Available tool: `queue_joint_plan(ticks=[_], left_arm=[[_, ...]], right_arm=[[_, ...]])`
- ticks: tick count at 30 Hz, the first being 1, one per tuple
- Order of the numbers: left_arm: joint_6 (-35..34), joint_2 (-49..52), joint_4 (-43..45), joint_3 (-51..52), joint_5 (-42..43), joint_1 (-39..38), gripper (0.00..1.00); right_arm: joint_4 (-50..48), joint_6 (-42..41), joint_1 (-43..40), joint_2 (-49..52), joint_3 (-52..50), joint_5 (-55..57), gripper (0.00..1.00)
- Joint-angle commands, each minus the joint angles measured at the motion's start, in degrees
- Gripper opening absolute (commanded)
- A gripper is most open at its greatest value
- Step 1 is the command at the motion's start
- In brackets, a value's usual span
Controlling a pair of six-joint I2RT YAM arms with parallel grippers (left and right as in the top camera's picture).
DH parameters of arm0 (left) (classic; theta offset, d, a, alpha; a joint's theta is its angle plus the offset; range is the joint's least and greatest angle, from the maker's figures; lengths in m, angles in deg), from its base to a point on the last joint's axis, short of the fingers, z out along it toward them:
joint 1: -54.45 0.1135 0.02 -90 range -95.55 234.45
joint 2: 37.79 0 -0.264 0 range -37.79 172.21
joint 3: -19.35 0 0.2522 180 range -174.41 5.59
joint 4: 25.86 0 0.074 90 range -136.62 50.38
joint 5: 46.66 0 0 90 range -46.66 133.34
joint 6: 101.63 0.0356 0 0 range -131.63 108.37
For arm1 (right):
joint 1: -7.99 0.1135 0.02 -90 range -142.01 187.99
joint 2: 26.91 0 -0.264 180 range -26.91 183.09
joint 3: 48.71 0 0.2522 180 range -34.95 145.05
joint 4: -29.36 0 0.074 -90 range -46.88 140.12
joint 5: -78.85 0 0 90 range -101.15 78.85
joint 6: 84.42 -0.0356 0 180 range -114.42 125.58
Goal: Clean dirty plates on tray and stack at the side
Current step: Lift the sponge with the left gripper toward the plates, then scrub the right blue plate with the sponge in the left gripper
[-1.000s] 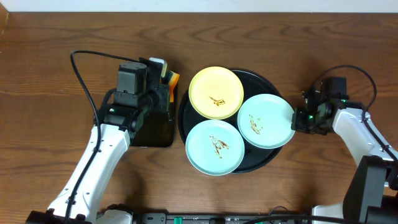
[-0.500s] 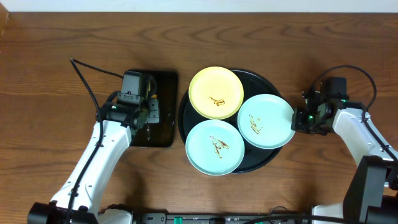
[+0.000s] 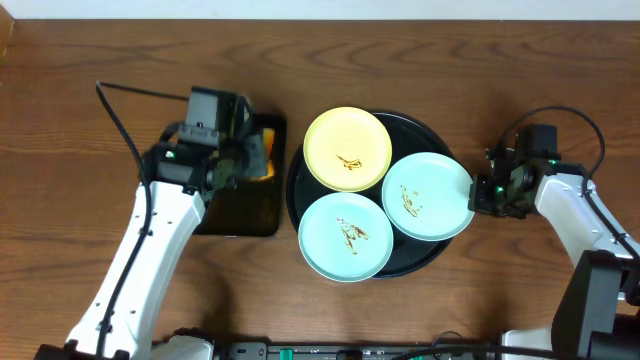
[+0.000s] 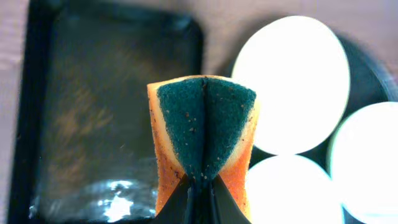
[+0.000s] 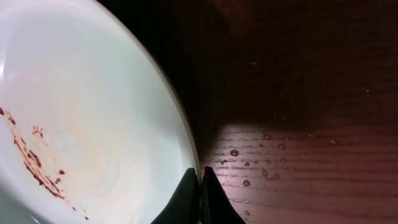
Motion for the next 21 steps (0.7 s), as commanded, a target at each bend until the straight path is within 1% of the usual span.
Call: queue_joint_plan(ticks=[1, 5, 10, 12, 15, 21], left_arm=[[-2.6, 0.7, 1.4, -1.4, 3.3, -3.6, 0.08], [-2.8, 4.3, 4.7, -2.5, 4.2, -9.4, 0.08], [-2.6, 12.9, 4.2, -9.5, 4.5, -16.3, 0.07], [-2.3, 16.6, 5.6, -11.8, 8.5, -18.4, 0.08], [-2.4, 21.1, 9.9, -12.1, 13.6, -21.4, 0.07], [-2.5, 27.5, 13.8, -12.1, 16.2, -28.0, 0.07]], right_arm=[[0.6, 0.3, -0.3, 0.4, -0.8, 1.2, 0.01], [0.9, 0.3, -0.3, 0.4, -0.8, 1.2, 0.01], [0.9, 0.3, -0.3, 0.4, -0.8, 1.2, 0.01], [0.9, 0.3, -0.3, 0.4, -0.8, 1.2, 0.01], [1.0, 0.3, -0.3, 0.4, -0.8, 1.2, 0.01], [1.0, 0.3, -0.3, 0.4, -0.8, 1.2, 0.01]])
